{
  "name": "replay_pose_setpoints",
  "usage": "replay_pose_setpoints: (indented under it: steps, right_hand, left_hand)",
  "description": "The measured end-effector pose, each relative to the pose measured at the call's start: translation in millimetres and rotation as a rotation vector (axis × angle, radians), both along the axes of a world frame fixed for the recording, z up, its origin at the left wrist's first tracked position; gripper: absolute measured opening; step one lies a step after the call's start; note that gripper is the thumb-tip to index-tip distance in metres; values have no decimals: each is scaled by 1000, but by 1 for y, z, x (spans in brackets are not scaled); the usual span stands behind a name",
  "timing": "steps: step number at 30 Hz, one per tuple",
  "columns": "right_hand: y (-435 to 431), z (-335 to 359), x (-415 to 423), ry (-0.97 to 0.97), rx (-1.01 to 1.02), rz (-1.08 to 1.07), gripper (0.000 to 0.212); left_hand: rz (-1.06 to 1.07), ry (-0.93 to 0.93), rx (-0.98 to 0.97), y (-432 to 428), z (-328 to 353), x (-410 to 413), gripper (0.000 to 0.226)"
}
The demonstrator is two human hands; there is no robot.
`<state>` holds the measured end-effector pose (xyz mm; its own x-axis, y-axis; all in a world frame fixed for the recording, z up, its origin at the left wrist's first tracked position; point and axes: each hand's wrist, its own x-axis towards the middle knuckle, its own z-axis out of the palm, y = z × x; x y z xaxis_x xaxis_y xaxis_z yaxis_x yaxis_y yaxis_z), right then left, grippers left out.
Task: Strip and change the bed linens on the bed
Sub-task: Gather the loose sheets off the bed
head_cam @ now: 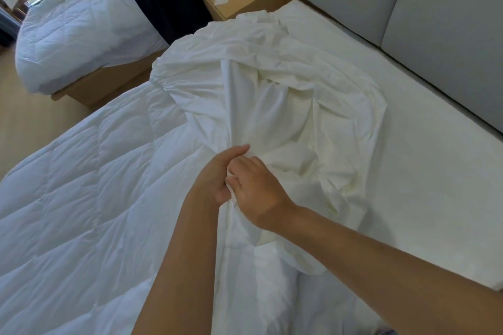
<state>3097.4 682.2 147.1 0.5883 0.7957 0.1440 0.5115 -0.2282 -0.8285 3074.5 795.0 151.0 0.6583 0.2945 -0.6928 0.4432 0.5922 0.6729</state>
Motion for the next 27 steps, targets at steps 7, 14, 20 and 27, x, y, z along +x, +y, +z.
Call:
replay_pose_setpoints:
  steps: [7,14,20,27]
  right_hand:
    - [-18,-26,13,417,220,-186,10]
    - [-26,-64,33,291,-236,-83,10]
    - [-29,-32,19,281,214,-354,32]
    - [-31,-21,-12,383,3,68,39]
  left_hand:
    - [46,66,-24,-1,-10,-3,17]
    - [-136,140,-18,7,-7,-2,21]
    - [-98,153,42,3,-12,7,15]
    - [-213,214,39,-5,-20,10,38]
